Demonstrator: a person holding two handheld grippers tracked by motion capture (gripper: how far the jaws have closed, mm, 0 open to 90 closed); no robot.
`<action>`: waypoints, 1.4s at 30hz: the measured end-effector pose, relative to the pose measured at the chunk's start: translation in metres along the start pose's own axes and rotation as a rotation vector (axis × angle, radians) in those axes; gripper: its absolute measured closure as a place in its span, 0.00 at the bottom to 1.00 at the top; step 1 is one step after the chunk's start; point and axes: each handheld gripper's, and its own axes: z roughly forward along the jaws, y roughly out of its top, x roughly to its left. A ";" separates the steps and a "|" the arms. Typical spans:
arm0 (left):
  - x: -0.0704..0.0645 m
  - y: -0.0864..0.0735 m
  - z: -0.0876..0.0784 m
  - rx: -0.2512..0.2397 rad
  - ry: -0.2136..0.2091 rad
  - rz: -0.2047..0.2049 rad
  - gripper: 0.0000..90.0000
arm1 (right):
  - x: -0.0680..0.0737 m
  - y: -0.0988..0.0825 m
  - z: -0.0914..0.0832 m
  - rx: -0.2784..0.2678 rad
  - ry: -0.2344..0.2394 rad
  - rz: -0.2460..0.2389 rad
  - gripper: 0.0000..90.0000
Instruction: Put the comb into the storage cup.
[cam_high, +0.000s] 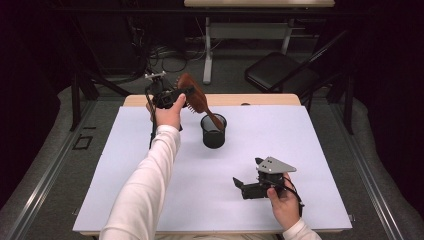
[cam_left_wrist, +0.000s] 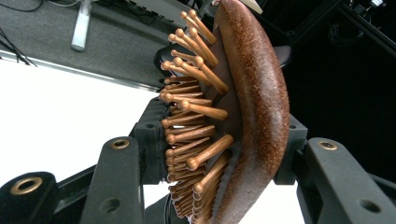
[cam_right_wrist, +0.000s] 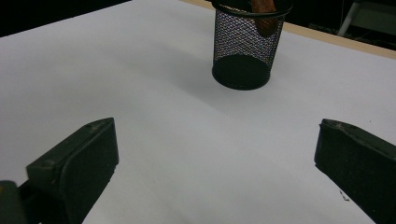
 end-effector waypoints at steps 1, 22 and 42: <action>0.000 -0.001 0.001 0.003 0.000 0.000 0.56 | 0.000 0.000 0.000 0.000 0.000 0.000 0.00; 0.008 -0.017 0.015 0.016 0.020 0.005 0.56 | 0.001 -0.001 0.002 0.013 -0.005 -0.007 0.00; 0.011 -0.031 0.023 0.033 0.033 0.028 0.56 | 0.002 -0.002 0.004 0.025 0.002 -0.015 0.00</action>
